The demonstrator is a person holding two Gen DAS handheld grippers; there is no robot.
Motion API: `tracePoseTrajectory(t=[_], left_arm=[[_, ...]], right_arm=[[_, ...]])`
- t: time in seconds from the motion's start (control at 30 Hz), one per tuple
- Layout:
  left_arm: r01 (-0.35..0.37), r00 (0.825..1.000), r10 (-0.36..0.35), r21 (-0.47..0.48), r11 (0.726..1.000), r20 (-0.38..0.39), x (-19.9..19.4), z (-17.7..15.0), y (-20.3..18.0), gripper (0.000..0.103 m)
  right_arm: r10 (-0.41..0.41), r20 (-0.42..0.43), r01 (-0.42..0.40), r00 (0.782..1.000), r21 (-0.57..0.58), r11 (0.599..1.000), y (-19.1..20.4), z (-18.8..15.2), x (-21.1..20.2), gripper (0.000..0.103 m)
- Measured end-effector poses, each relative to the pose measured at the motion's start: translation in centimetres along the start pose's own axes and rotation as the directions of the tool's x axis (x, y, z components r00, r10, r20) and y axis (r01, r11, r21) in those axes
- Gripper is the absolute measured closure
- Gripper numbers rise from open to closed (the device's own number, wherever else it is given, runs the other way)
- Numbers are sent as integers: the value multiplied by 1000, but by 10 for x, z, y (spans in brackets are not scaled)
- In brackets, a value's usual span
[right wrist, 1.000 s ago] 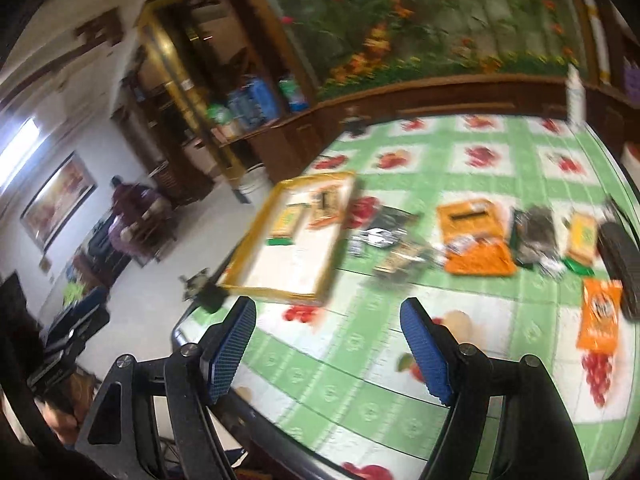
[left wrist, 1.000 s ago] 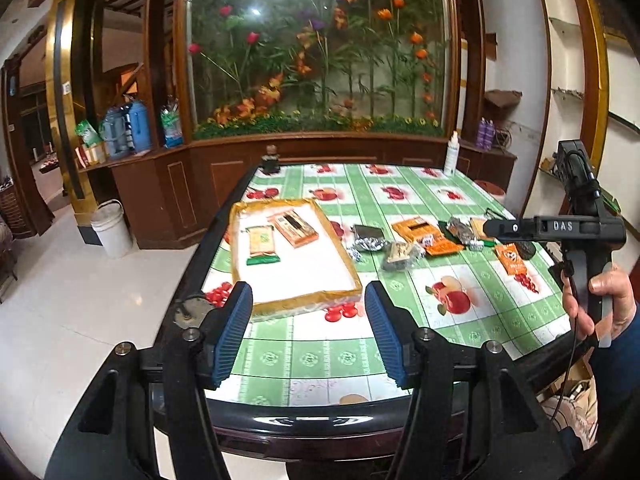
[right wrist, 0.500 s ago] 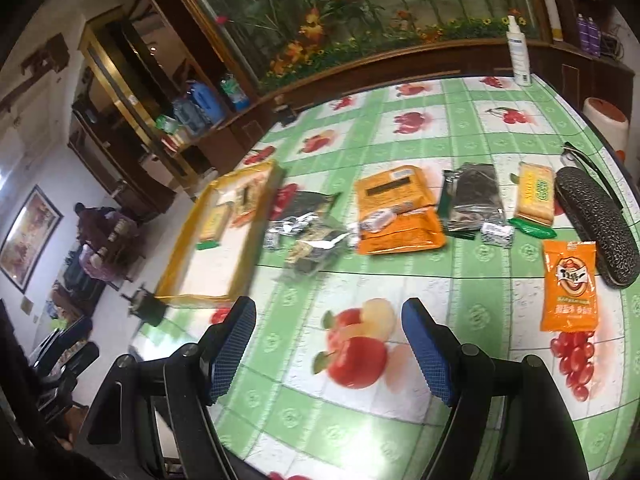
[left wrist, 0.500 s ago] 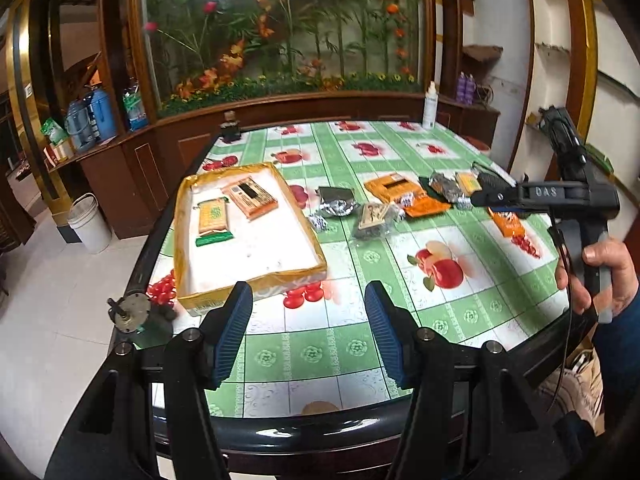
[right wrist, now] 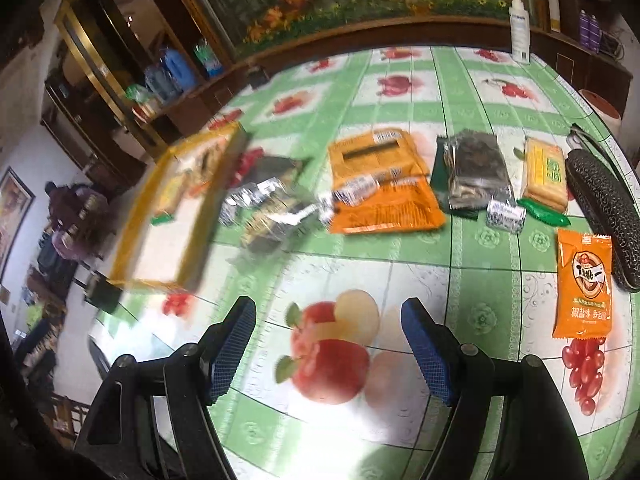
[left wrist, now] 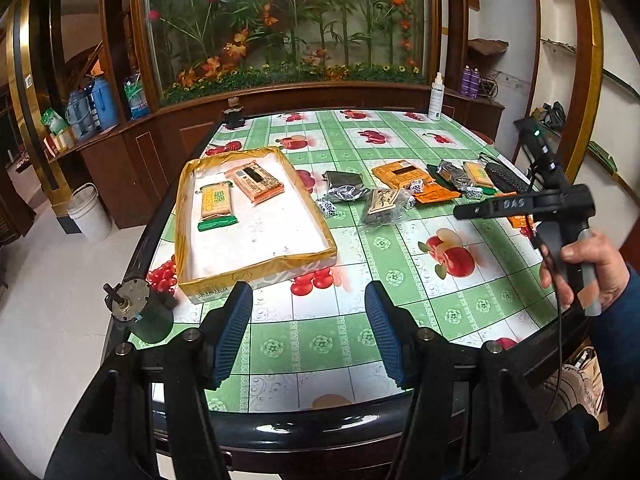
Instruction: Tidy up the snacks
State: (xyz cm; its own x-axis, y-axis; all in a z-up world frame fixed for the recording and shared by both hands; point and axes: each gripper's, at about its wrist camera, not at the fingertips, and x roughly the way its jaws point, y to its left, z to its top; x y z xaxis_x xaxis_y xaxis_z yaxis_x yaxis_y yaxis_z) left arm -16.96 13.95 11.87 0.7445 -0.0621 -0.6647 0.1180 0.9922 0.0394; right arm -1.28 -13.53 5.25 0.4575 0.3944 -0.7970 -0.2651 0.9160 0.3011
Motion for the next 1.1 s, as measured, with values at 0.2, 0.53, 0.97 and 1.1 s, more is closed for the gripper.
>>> tracePoseTrajectory(t=[0.2,0.53,0.97,1.1], left_arm=[[7,1000,-7,10,1000,-1,1,-1,-3,46],[16,1000,-16,24,1000,-6,5,0,-7,46],[65,998,-65,50,997,-11,18,-6,-2,46],[89,996,-89,32,995,-3,19,-10,10,46]], right_arm=[[48,-78,-48,996,2,999,0,-12,18,26],[99,-47,-97,994,40,994,-3,-8,6,27],[-14,-111,18,994,34,999,-5,-5,41,27],[-27,-95,33,995,57,998,0,0,42,27]])
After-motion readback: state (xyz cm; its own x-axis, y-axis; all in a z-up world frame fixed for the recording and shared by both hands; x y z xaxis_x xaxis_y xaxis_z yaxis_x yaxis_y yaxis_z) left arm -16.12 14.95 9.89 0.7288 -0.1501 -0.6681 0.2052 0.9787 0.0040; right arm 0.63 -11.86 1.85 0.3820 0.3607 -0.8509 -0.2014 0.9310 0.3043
